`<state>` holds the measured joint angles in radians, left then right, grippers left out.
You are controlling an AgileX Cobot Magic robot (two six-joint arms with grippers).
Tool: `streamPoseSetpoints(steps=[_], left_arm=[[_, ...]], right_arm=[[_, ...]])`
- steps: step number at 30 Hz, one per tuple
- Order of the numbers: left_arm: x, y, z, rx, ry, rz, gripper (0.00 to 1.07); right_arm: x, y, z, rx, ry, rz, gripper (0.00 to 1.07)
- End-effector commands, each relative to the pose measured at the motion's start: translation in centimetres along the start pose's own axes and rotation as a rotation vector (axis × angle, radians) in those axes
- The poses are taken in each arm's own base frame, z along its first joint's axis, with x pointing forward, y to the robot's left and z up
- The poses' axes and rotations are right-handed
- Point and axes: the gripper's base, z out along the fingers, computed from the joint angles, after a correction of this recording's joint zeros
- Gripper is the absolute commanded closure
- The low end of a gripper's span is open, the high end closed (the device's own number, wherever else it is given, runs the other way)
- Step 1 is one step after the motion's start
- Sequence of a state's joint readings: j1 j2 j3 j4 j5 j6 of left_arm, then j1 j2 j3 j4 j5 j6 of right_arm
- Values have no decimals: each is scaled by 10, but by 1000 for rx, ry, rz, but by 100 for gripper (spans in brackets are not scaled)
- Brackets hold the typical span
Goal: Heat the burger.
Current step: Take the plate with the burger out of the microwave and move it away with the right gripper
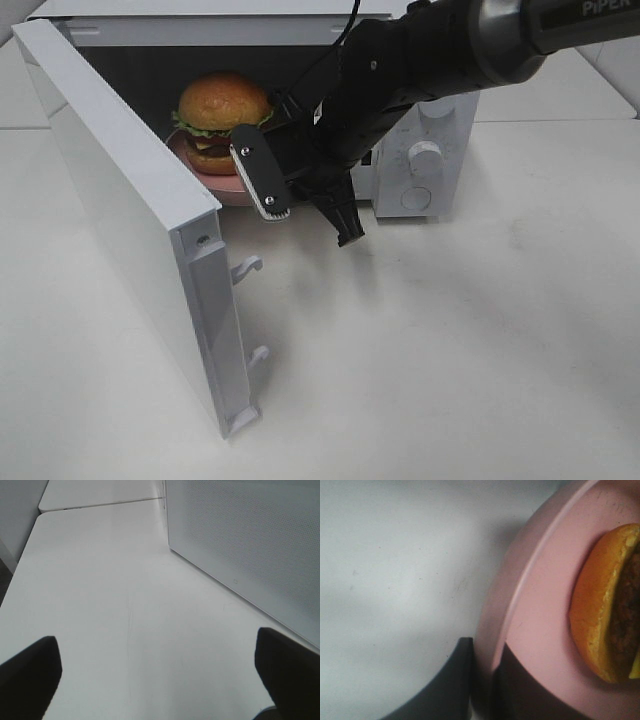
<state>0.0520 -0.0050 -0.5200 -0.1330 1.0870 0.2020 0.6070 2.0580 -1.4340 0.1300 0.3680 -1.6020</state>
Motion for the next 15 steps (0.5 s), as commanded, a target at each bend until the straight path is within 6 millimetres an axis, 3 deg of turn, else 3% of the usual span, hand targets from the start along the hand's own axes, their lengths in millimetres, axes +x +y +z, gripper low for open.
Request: streamPoseSetpoints(steps=[1, 15], left_arm=[[0, 0, 0, 4, -18, -2, 9], [0, 0, 0, 4, -18, -2, 9]], right_arm=[[-1, -8, -25, 119, -5, -39, 107], [1, 31, -55, 140, 3, -72, 107]])
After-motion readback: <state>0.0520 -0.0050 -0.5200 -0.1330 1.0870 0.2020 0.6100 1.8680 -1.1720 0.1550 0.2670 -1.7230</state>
